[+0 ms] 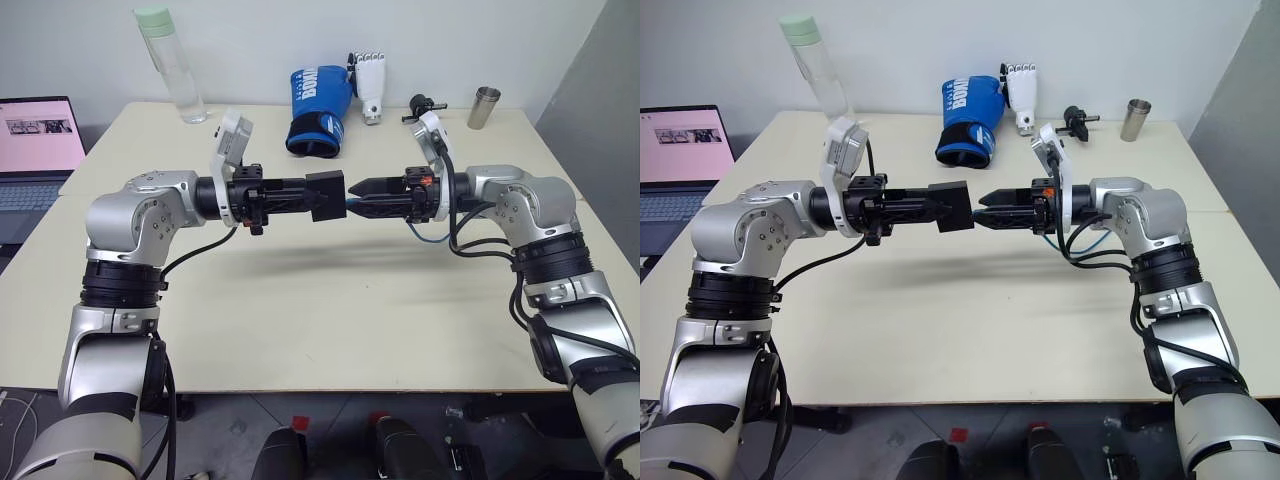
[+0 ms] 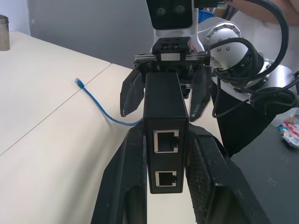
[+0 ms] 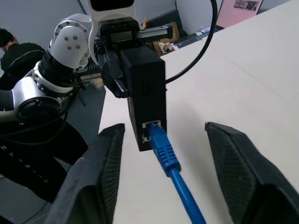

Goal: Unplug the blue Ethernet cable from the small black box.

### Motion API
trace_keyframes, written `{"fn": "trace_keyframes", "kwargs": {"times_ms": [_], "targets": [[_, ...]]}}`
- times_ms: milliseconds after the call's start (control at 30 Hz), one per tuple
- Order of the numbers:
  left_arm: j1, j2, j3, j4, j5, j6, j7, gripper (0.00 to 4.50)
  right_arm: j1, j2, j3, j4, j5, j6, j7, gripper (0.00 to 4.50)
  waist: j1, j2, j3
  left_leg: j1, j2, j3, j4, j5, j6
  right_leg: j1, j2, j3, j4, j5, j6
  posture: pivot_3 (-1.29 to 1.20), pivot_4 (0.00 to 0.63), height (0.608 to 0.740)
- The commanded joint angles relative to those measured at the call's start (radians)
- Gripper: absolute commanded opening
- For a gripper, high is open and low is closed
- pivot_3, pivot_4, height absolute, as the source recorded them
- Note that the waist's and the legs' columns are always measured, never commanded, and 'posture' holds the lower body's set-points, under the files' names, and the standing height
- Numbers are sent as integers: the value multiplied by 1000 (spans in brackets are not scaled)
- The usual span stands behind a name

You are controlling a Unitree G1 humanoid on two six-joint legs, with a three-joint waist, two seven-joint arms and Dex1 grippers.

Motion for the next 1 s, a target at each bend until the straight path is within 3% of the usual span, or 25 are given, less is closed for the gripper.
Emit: {"fn": "trace_keyframes", "kwargs": {"times_ms": [33,300,700,733,867,900,1000], "targets": [[-10,12,20,-36,-10,-14,-7,768,-27,-6,-29,-9,-6,-10,24,1918,0,0,0,0,0,0,0,0,0,0,0,0,0,0,0,0,150,740],[-15,10,17,-27,-3,-22,-8,768,-10,-15,-15,-38,-30,-16,65,84,0,0,0,0,0,0,0,0,0,0,0,0,0,0,0,0,150,740],[-8,11,15,-35,-3,-20,-7,768,-19,-17,-27,-24,-33,1,88,36,0,0,0,0,0,0,0,0,0,0,0,0,0,0,0,0,150,740],[-7,11,16,-36,-3,-20,-7,768,-21,-18,-27,-22,-31,4,92,736,0,0,0,0,0,0,0,0,0,0,0,0,0,0,0,0,150,740],[-6,9,16,-39,-5,-19,-4,768,-24,-13,-28,-13,-43,-9,85,1744,0,0,0,0,0,0,0,0,0,0,0,0,0,0,0,0,150,740],[-5,10,17,-40,-5,-19,-4,768,-23,-14,-25,-15,-44,-6,90,1940,0,0,0,0,0,0,0,0,0,0,0,0,0,0,0,0,150,740],[-2,15,17,-44,-7,-19,-11,768,-23,-18,-18,-19,-46,4,109,1940,0,0,0,0,0,0,0,0,0,0,0,0,0,0,0,0,150,740]]}}
